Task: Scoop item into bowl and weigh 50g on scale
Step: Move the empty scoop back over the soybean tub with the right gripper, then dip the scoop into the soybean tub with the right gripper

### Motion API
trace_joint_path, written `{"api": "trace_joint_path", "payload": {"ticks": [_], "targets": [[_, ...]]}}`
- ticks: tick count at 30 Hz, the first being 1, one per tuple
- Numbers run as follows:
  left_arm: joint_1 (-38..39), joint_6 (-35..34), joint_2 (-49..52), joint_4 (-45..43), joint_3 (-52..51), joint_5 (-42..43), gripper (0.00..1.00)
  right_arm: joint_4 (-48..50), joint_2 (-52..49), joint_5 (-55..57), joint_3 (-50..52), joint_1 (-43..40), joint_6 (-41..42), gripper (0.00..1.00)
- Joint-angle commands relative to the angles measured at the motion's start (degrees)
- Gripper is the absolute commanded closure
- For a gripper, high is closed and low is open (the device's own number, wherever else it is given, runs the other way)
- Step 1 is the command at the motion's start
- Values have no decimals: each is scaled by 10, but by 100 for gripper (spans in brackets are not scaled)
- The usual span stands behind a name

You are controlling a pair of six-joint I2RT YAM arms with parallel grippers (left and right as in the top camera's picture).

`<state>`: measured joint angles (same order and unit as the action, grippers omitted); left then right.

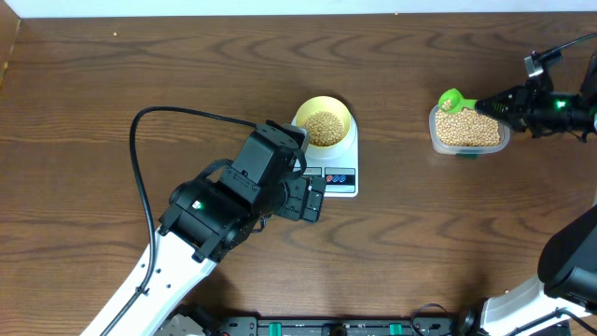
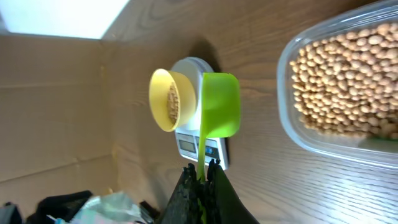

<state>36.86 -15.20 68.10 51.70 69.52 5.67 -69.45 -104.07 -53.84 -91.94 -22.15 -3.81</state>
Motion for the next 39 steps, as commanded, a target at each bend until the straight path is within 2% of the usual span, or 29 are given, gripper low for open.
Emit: {"api": "trace_joint_path", "payload": {"ticks": [1, 12, 18, 30, 39], "targets": [[-2, 1, 1, 2, 9, -3, 2, -2, 8, 12, -10, 3, -25, 99], [-2, 1, 1, 2, 9, -3, 2, -5, 8, 58, -10, 8, -25, 99], [-2, 1, 1, 2, 9, -3, 2, -14, 9, 166, -10, 28, -25, 98], [-2, 1, 1, 2, 9, -3, 2, 33, 14, 360, -11, 147, 12, 99], [-2, 1, 1, 2, 9, -3, 2, 39, 14, 417, -13, 166, 29, 99]]}}
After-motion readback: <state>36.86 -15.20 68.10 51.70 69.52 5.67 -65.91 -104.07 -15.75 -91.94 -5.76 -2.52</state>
